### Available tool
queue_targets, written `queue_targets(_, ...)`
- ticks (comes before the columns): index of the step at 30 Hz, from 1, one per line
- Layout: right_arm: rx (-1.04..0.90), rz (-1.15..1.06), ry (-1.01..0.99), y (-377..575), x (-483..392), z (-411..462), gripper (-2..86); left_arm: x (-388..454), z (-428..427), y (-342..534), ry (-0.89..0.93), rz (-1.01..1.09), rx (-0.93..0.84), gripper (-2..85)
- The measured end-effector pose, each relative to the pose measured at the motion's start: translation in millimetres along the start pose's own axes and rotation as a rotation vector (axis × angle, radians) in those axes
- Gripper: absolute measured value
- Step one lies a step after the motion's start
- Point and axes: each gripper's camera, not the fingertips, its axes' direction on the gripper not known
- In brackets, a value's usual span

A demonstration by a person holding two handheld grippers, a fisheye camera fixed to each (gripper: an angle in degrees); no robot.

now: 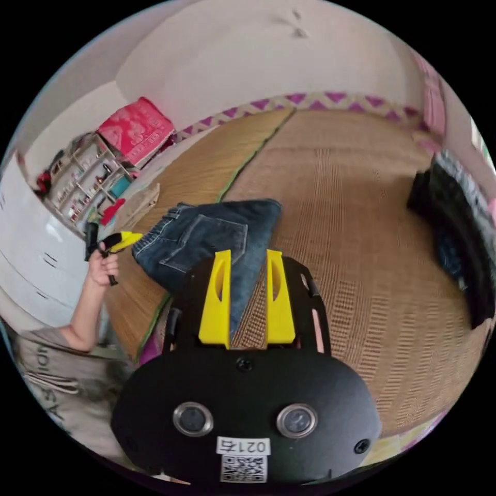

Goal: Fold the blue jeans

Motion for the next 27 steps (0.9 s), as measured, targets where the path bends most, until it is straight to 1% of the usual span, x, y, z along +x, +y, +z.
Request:
queue_targets(1, -0.065, 0.079, -0.092, 5, 53, 20, 11.8, -18, 20, -9, 0.077, -0.042, -0.072, 14.5)
queue_targets(2, -0.117, 0.163, -0.23, 13, 100, 44, 12.9, -28, 29, -13, 0.111, -0.071, -0.098, 15.5)
queue_targets(3, -0.137, 0.208, -0.302, 18, 122, 57, 13.3, -42, 44, -18, 0.133, -0.109, -0.132, 16.9)
queue_targets(4, -0.178, 0.279, -0.429, 28, 157, 84, 14.1, -50, 57, -22, 0.1, -0.129, -0.175, 17.6)
queue_targets(5, -0.204, 0.345, -0.499, 38, 188, 109, 14.1, -53, 62, -24, 0.105, -0.129, -0.179, 17.7)
queue_targets(8, -0.226, 0.419, -0.597, 53, 239, 155, 13.7, -53, 86, -40, 0.125, -0.148, -0.22, 17.2)
queue_targets(11, -0.265, 0.434, -0.7, 56, 265, 198, 11.4, -42, 133, -58, 0.123, -0.166, -0.29, 14.0)
queue_targets(13, -0.285, 0.449, -0.697, 60, 277, 220, 9.2, -32, 163, -69, 0.043, -0.172, -0.342, 9.7)
queue_targets(16, -0.284, 0.447, -0.714, 73, 305, 233, 7.2, -18, 171, -78, 0.035, -0.149, -0.352, 6.4)
queue_targets(17, -0.265, 0.435, -0.769, 78, 316, 231, 6.9, -14, 169, -79, 0.046, -0.148, -0.344, 6.2)
queue_targets(20, -0.24, 0.369, -0.801, 86, 341, 208, 6.6, 35, 175, -89, 0.1, -0.107, -0.329, 5.5)
queue_targets(22, -0.216, 0.348, -0.812, 92, 364, 182, 6.7, 100, 200, -110, 0.127, -0.033, -0.336, 5.5)
queue_targets(23, -0.187, 0.345, -0.807, 95, 385, 158, 6.7, 118, 210, -117, 0.133, -0.012, -0.338, 5.5)
queue_targets(24, -0.169, 0.347, -0.802, 97, 398, 144, 6.7, 153, 234, -132, 0.148, 0.023, -0.342, 5.5)
queue_targets(25, -0.128, 0.347, -0.785, 99, 423, 112, 6.6, 189, 264, -151, 0.167, 0.059, -0.347, 5.5)
queue_targets(26, -0.087, 0.347, -0.753, 100, 451, 76, 6.7, 207, 281, -160, 0.179, 0.072, -0.35, 5.5)
queue_targets(27, -0.063, 0.349, -0.734, 100, 465, 56, 6.7, 242, 319, -180, 0.208, 0.095, -0.354, 5.5)
